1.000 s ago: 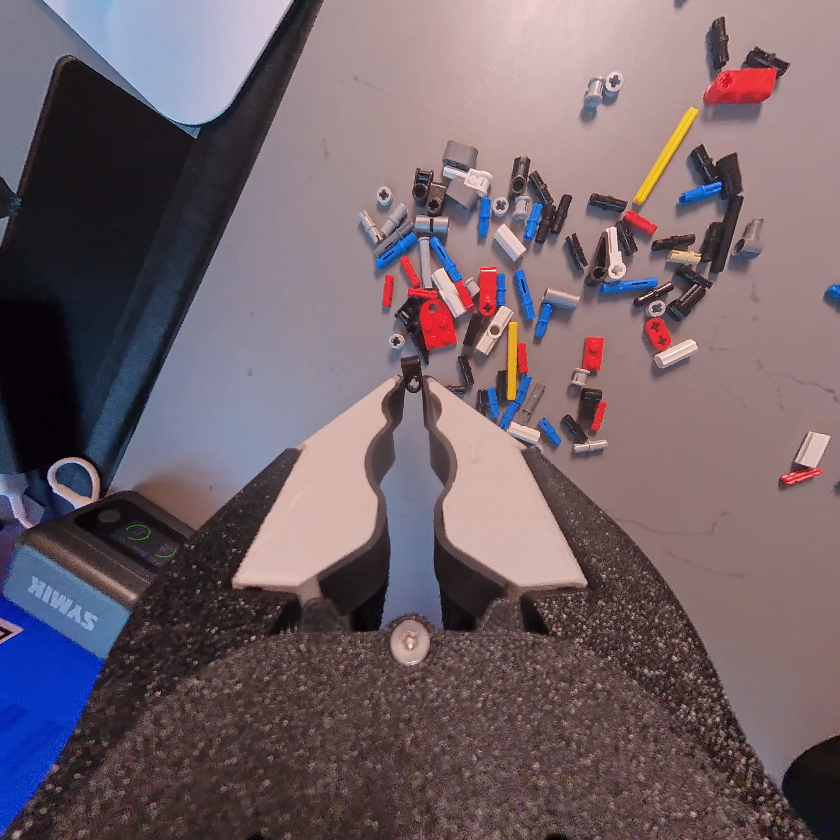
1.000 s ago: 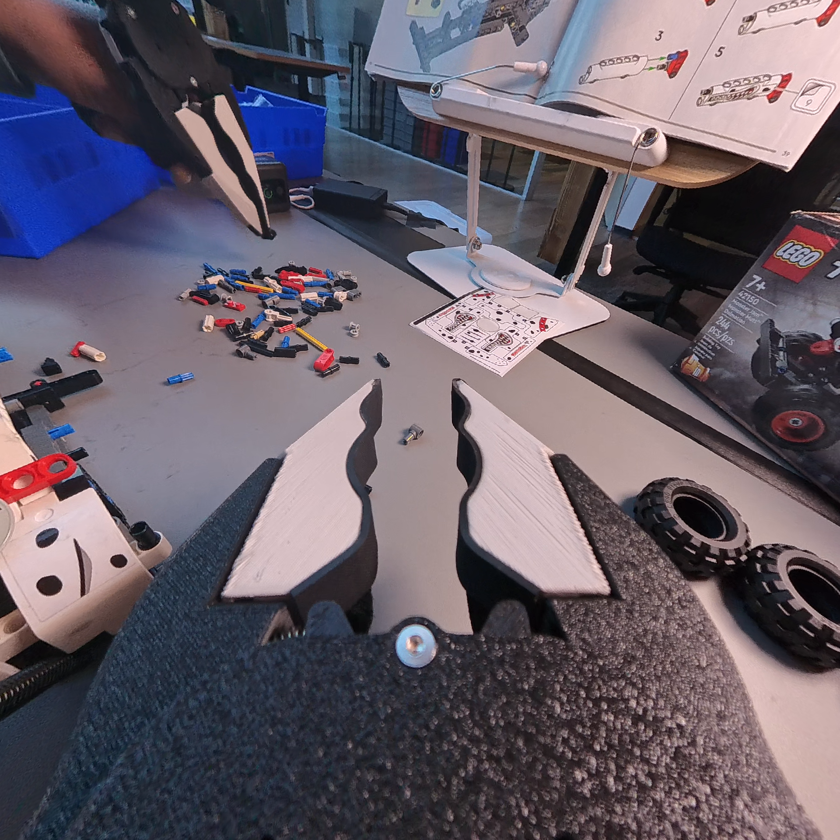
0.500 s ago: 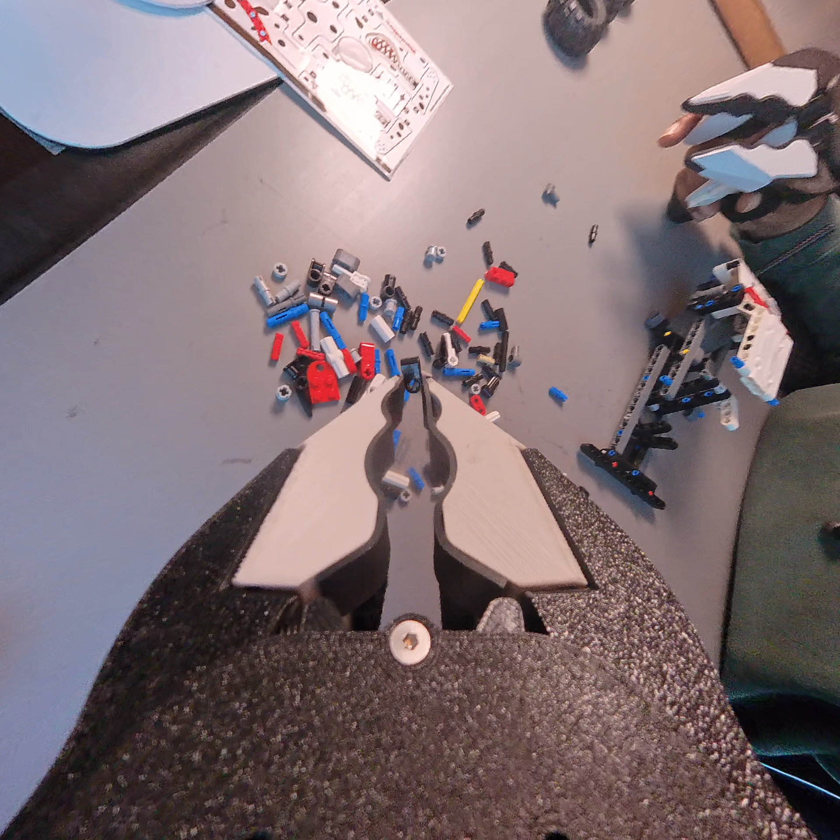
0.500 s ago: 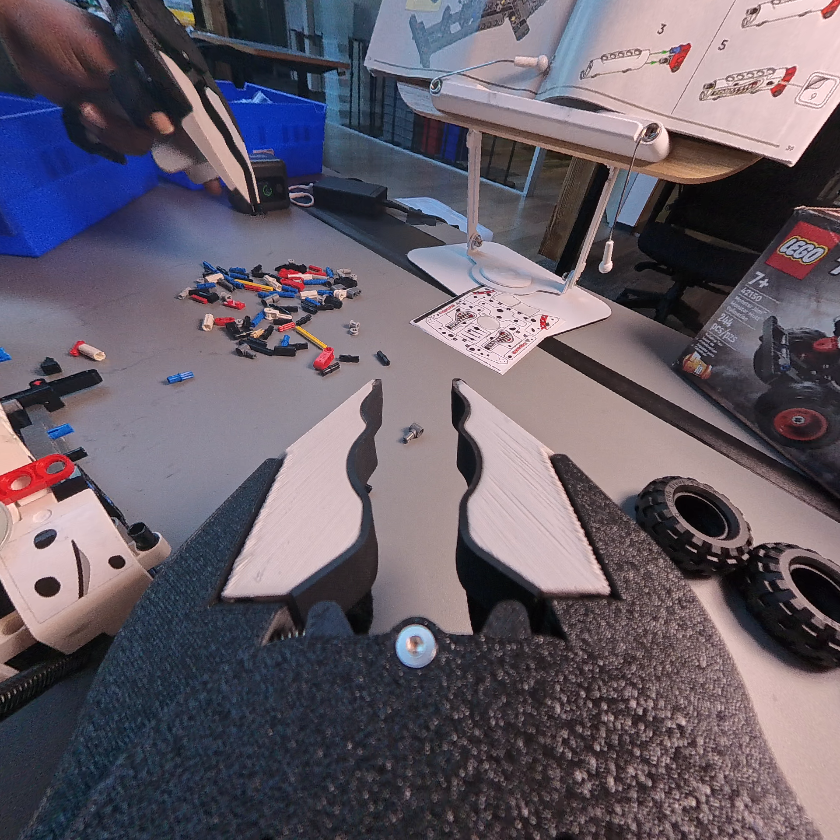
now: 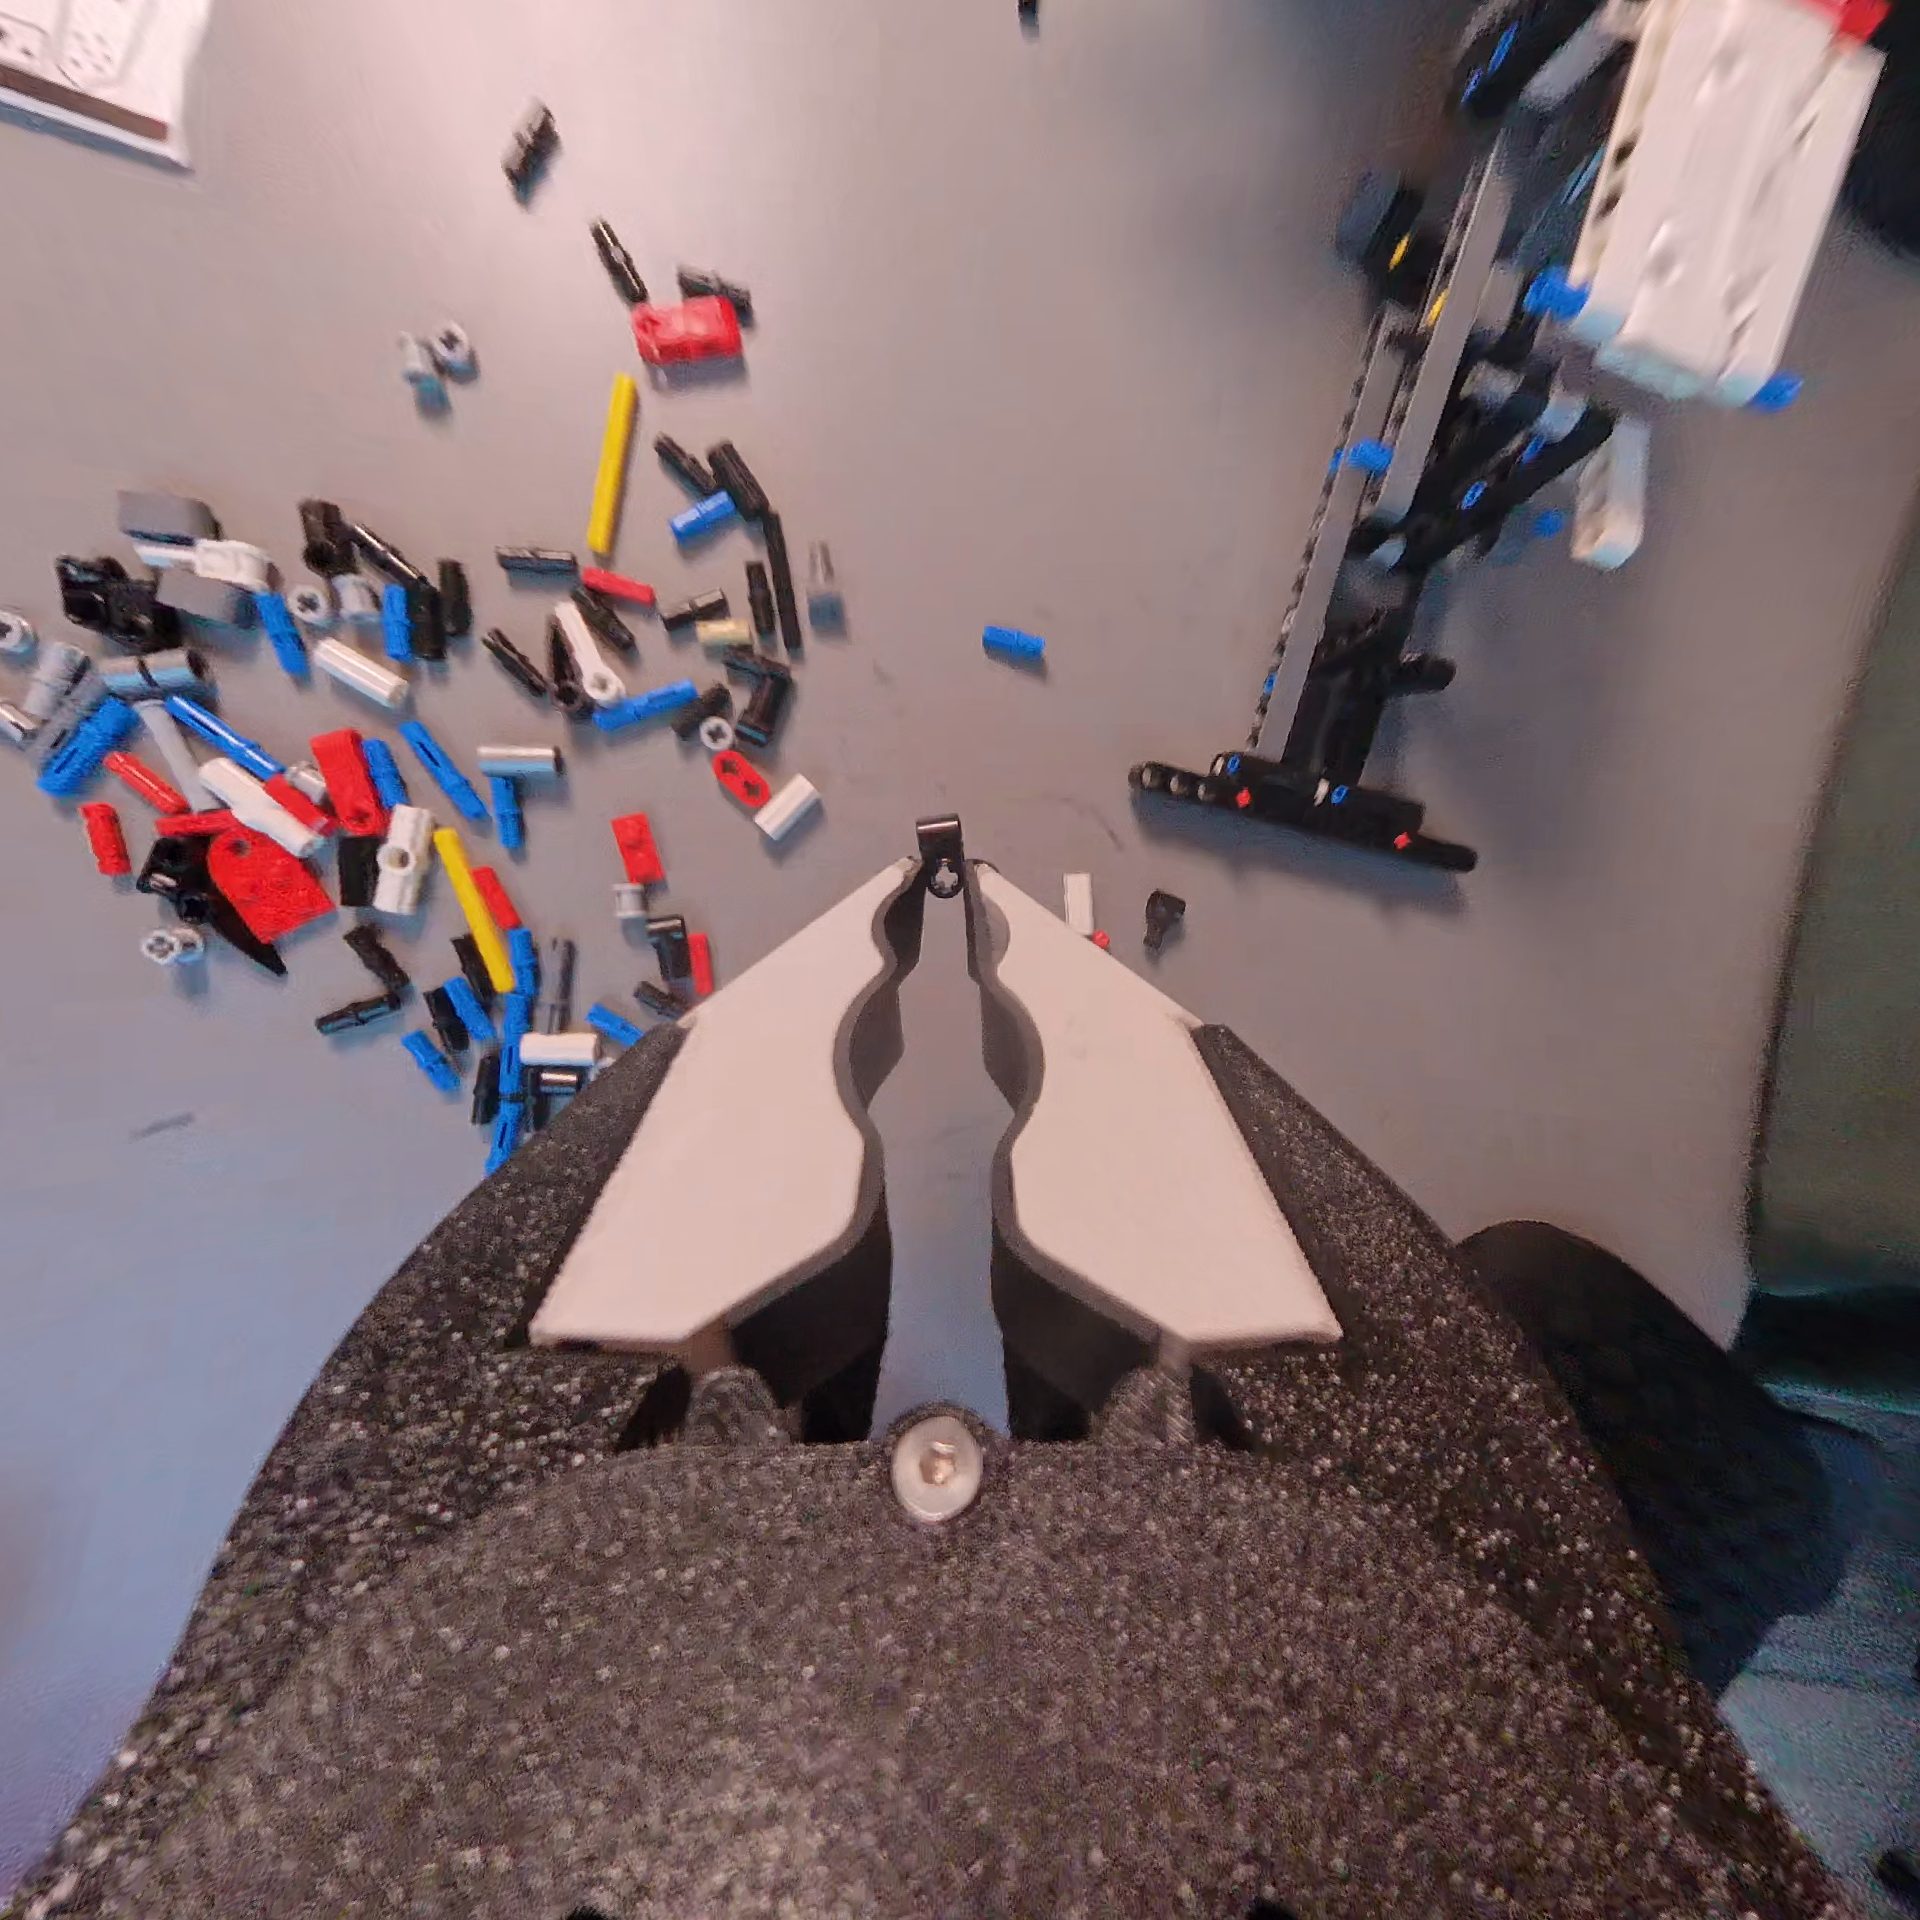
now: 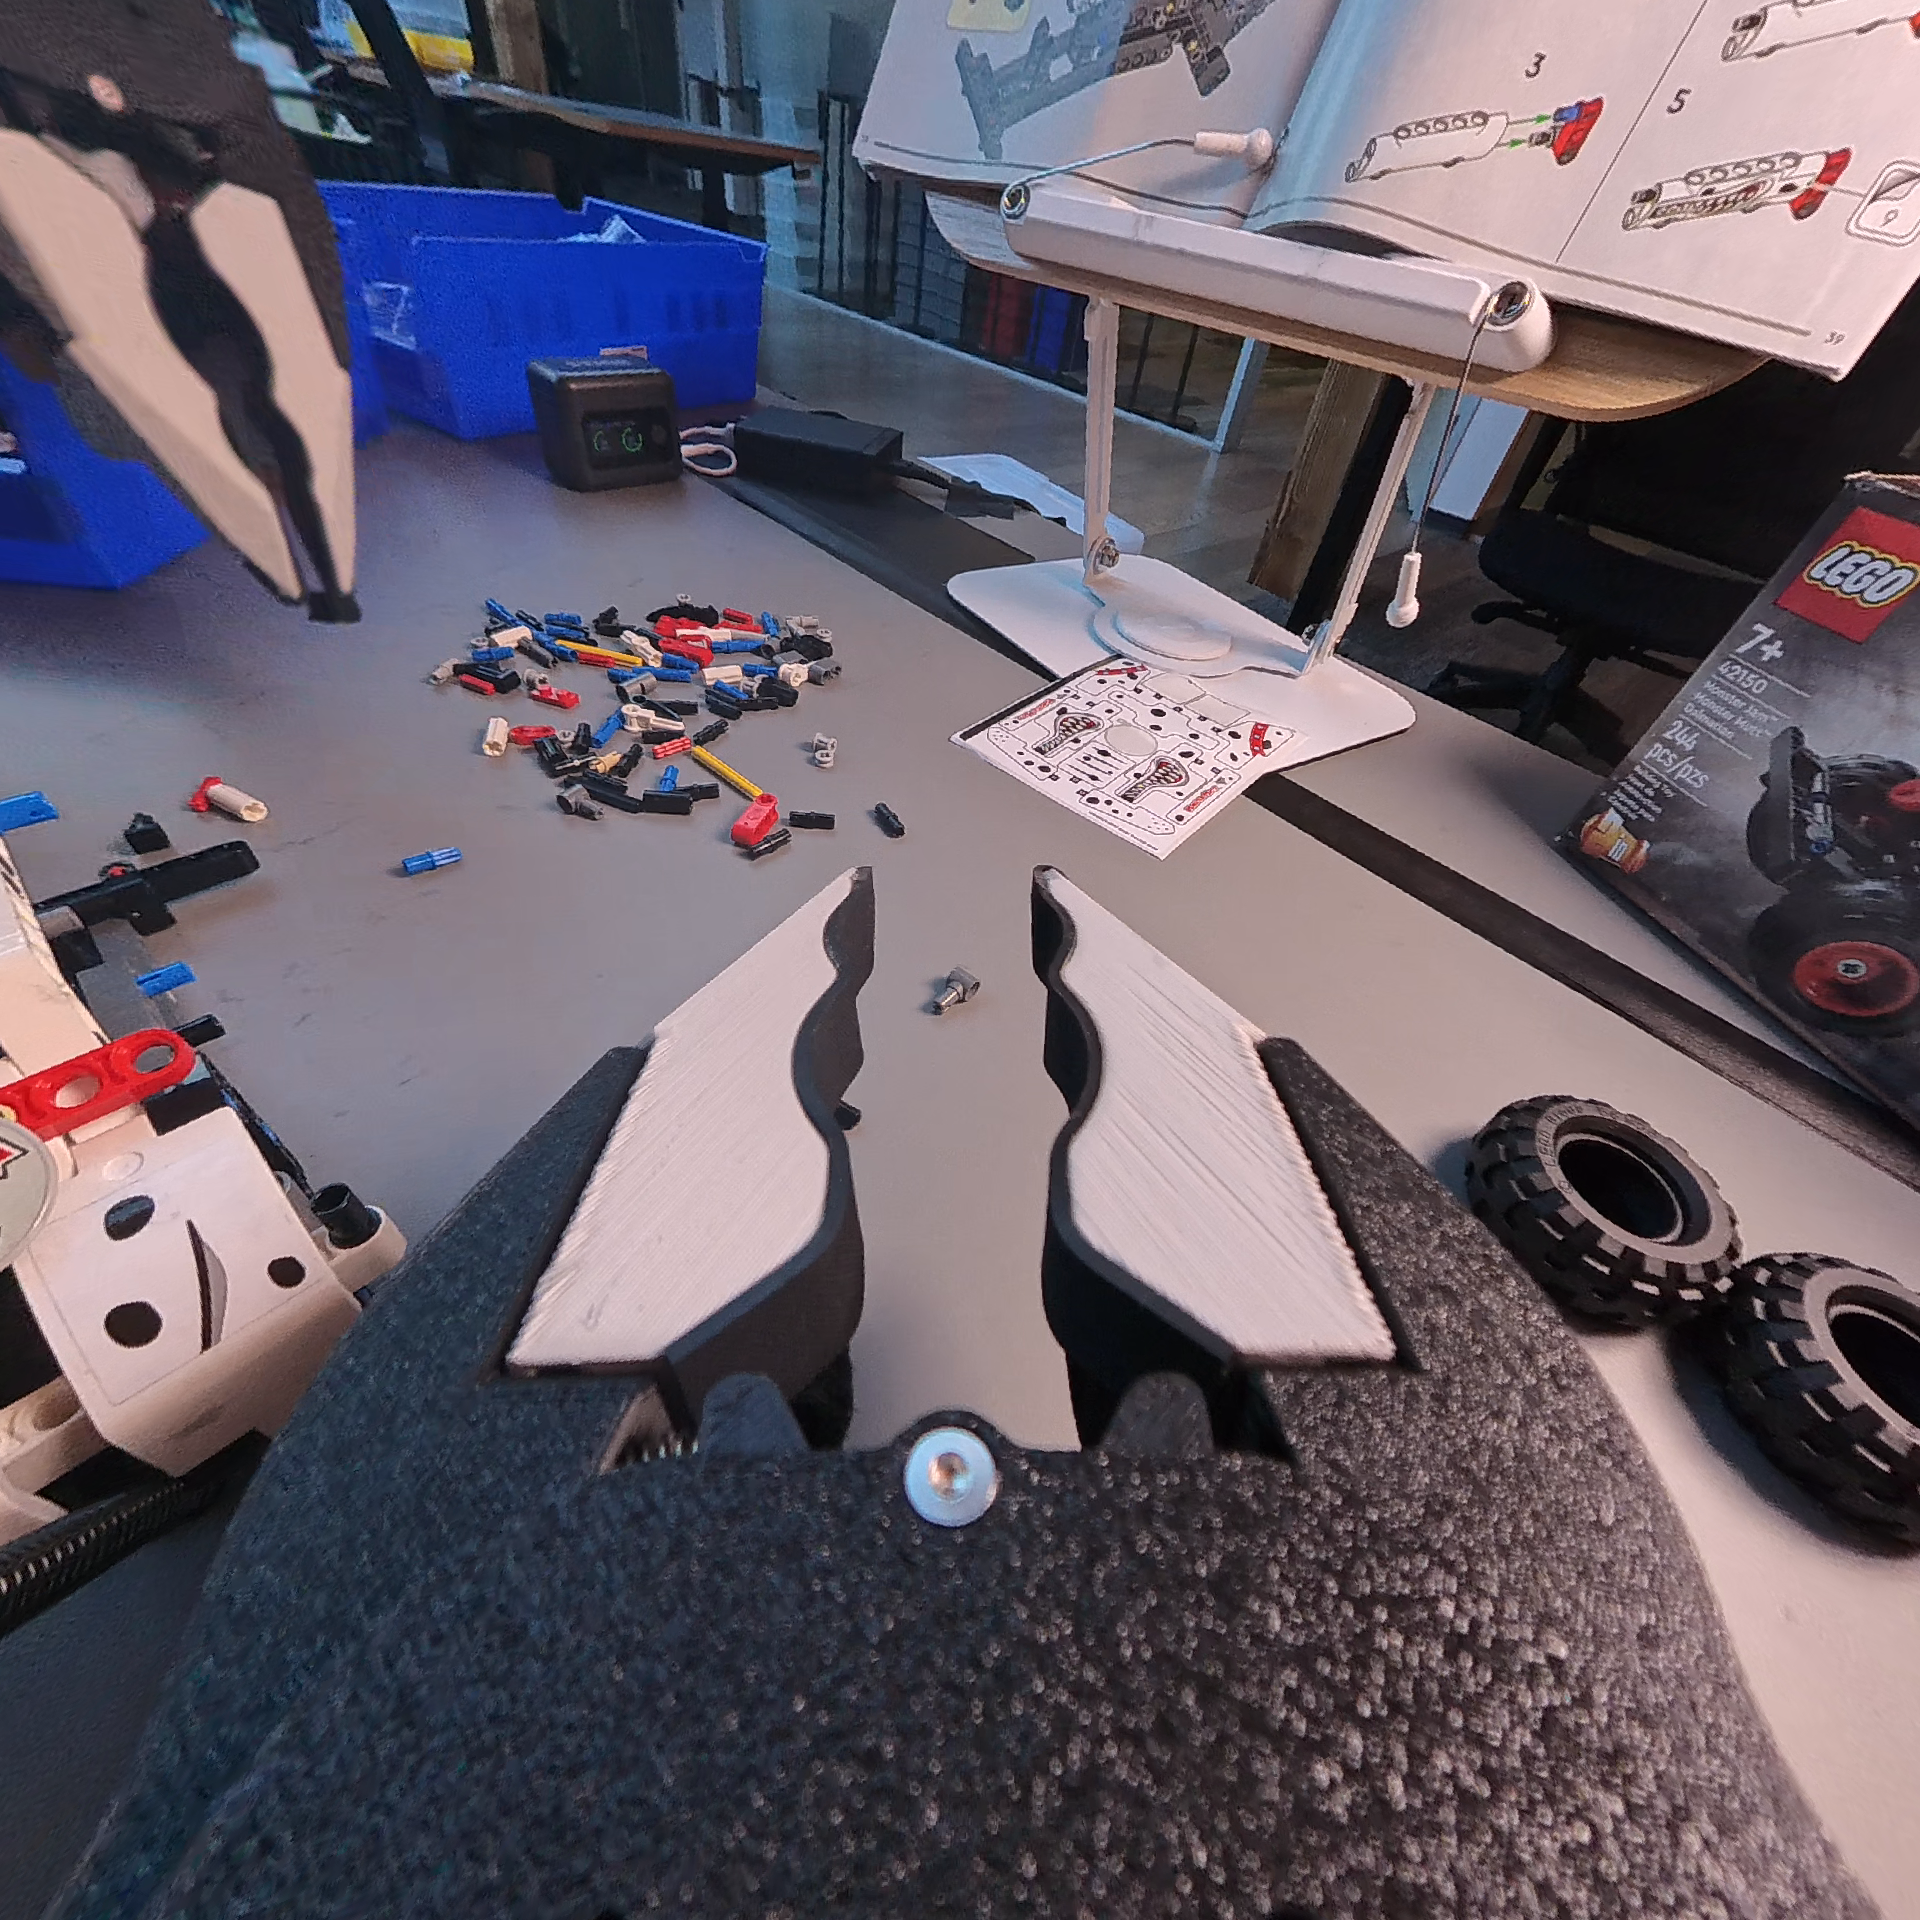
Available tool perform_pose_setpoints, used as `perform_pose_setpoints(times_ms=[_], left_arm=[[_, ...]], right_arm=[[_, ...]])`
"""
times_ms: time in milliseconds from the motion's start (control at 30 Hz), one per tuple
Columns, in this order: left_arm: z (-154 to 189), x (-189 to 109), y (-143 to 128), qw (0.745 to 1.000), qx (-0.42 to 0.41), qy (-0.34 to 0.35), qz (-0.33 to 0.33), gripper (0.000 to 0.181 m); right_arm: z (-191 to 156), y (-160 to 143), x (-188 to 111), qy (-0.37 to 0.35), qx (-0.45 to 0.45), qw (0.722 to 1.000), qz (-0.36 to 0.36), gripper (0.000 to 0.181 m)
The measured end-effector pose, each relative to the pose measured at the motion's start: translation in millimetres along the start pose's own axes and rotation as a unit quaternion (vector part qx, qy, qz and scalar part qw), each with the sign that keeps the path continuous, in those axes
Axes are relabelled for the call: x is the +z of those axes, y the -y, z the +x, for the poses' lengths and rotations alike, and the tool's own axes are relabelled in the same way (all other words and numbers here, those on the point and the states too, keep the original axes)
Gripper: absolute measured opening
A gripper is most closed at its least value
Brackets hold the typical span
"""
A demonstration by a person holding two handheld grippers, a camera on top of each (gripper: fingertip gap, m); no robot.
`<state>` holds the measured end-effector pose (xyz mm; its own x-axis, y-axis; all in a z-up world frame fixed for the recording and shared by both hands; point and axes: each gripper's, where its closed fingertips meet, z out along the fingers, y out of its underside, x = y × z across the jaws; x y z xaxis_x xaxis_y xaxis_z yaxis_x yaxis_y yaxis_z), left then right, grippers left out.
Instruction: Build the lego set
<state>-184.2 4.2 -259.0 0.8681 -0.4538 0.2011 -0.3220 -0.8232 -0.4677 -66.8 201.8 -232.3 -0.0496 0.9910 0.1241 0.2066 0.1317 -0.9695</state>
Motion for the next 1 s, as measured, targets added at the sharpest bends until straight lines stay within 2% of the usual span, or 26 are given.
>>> perform_pose_setpoints(times_ms=[100, 167, 233, 300, 367, 433, 533, 600, 767, 1000], left_arm=[[15, 19, -27, 0.994, 0.051, 0.062, -0.077, 0.007], [25, 28, -39, 0.991, 0.065, 0.071, -0.095, 0.008], [35, 31, -41, 0.992, 0.063, 0.074, -0.084, 0.007], [44, 31, -44, 0.993, 0.058, 0.071, -0.076, 0.007], [54, 32, -48, 0.994, 0.053, 0.067, -0.071, 0.008], [60, 34, -54, 0.993, 0.053, 0.074, -0.075, 0.008], [73, 37, -55, 0.994, 0.047, 0.073, -0.06, 0.008], [79, 39, -55, 0.994, 0.044, 0.082, -0.049, 0.008], [99, 38, -58, 0.995, 0.03, 0.092, -0.002, 0.008], [120, 38, -58, 0.994, 0.02, 0.091, 0.057, 0.008]], right_arm=[[-4, 5, -4, 0.023, 0.002, 1.0, 0.013, 0.032], [-7, 26, -17, 0.042, -0.011, 0.998, 0.038, 0.034], [-25, 47, -36, 0.111, -0.03, 0.993, 0.028, 0.04], [-58, 56, -57, 0.201, -0.056, 0.978, -0.031, 0.052], [-95, 45, -70, 0.265, -0.122, 0.949, -0.118, 0.074], [-118, 20, -68, 0.284, -0.195, 0.917, -0.203, 0.089], [-140, -19, -58, 0.315, -0.261, 0.864, -0.292, 0.093], [-137, -39, -51, 0.309, -0.309, 0.833, -0.34, 0.073], [-128, -42, -58, 0.339, -0.326, 0.798, -0.377, 0.067], [-54, -58, -88, 0.307, -0.32, 0.788, -0.426, 0.067]])
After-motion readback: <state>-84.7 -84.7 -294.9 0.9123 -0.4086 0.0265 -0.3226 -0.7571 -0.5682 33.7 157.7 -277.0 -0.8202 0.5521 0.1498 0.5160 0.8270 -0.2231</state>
